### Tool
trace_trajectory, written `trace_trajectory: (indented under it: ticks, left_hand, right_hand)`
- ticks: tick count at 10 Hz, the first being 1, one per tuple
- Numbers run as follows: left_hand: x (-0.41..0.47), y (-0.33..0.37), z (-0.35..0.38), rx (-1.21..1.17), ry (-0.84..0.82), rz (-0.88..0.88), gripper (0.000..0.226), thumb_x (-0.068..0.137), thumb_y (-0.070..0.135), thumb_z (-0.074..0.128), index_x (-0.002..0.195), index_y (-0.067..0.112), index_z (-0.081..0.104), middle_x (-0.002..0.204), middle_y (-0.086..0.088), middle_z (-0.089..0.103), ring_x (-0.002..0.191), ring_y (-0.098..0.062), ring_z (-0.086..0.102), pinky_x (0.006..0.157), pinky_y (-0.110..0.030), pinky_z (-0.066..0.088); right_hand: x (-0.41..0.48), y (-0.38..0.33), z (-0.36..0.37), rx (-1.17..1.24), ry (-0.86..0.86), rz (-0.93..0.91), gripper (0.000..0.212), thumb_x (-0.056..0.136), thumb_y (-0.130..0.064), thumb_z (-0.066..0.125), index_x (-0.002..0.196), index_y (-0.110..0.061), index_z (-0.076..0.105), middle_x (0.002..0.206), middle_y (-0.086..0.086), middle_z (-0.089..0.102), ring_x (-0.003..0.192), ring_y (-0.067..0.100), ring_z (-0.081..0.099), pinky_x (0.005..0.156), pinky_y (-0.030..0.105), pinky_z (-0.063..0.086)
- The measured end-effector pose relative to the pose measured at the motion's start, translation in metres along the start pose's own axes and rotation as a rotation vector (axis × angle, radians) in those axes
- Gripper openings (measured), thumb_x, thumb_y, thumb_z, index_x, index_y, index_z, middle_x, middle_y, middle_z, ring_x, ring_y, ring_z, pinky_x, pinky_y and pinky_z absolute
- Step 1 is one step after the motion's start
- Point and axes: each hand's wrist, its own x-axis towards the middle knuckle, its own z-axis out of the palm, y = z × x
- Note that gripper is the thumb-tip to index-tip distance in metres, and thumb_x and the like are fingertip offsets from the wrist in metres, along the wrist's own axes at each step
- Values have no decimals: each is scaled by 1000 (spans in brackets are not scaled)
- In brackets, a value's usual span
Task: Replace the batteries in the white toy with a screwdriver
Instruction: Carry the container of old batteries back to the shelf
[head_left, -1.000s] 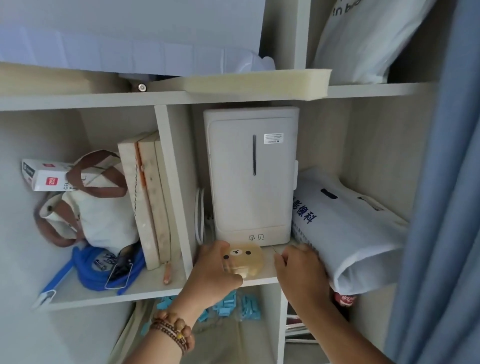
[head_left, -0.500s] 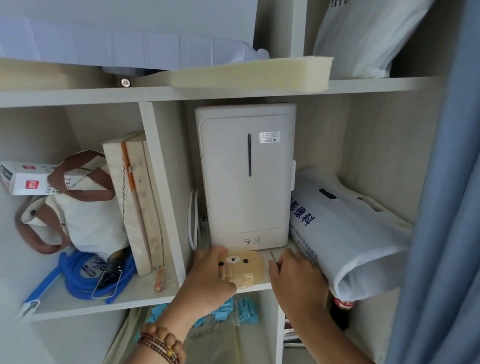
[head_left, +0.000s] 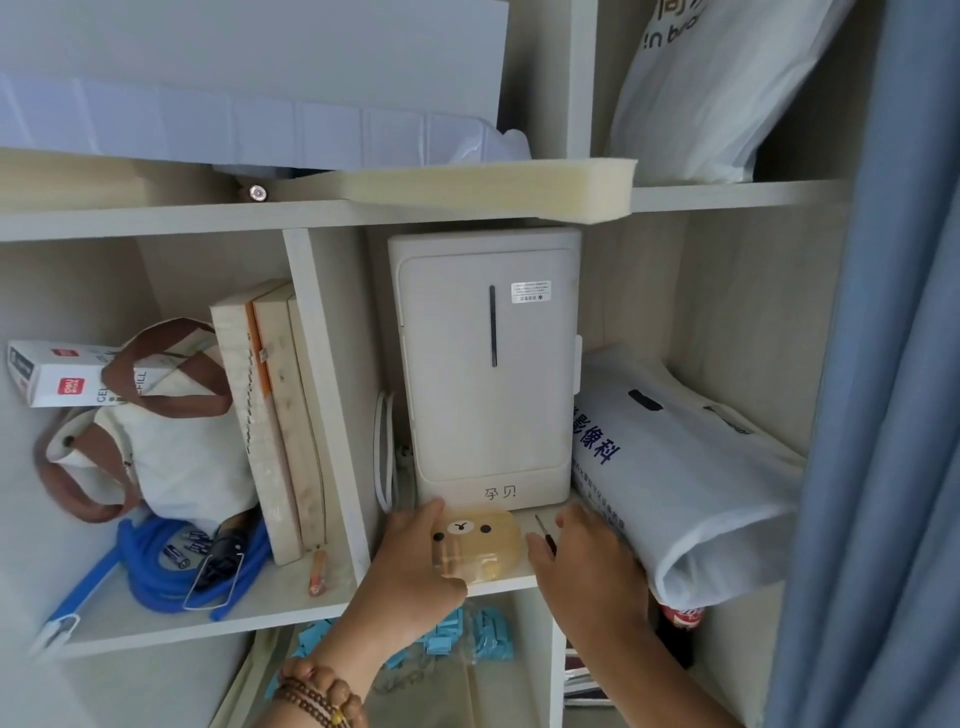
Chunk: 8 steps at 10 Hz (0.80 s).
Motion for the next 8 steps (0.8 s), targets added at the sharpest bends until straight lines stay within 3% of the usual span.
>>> trace_trajectory:
  ticks: [1, 2, 3, 4, 6, 8]
  left_hand:
    - [-7, 2, -3, 35, -2, 27, 105, 74, 0, 73, 157, 31, 15, 156, 14, 15, 125, -4, 32, 104, -30, 49]
    - [-14, 3, -6, 138, 71, 107, 101, 76, 10, 73, 156, 31, 15, 158, 18, 10, 138, -7, 27, 112, -31, 40]
    - [-22, 7, -10, 222, 212, 192, 81, 85, 20, 68, 153, 28, 26, 156, 13, 21, 138, -8, 36, 103, -18, 36]
    - [-26, 10, -16, 265, 343, 261, 59, 91, 29, 63, 145, 29, 41, 139, 14, 43, 114, 0, 50, 75, -5, 37]
    - [-44, 13, -24, 344, 414, 327, 44, 94, 45, 54, 135, 31, 54, 125, 18, 53, 110, 0, 53, 90, -21, 47]
    - [-77, 7, -36, 444, 342, 312, 48, 95, 48, 49, 137, 26, 52, 136, 9, 52, 122, -12, 52, 97, -31, 47]
  right_hand:
    - [-10, -5, -16, 89, -14, -9, 41, 95, -51, 55, 120, -18, 55, 110, -1, 65, 101, 19, 66, 81, 30, 53]
    - [-22, -6, -38, 196, -28, -63, 35, 96, -51, 55, 117, -23, 53, 100, -7, 60, 93, 16, 62, 78, 30, 52]
    - [-27, -5, -61, 263, -25, -100, 27, 97, -48, 57, 111, -26, 54, 95, -11, 59, 89, 12, 60, 78, 31, 54]
    - [-24, -4, -73, 253, -29, -117, 28, 98, -46, 54, 118, -26, 58, 107, -11, 63, 98, 12, 61, 84, 32, 55]
    - [-15, -8, -74, 202, -47, -217, 48, 98, -53, 51, 135, -23, 56, 134, -8, 63, 121, 13, 58, 96, 31, 52]
    - [-39, -15, -72, 149, -152, -244, 54, 98, -50, 50, 144, -20, 52, 145, -2, 58, 133, 22, 50, 103, 38, 47]
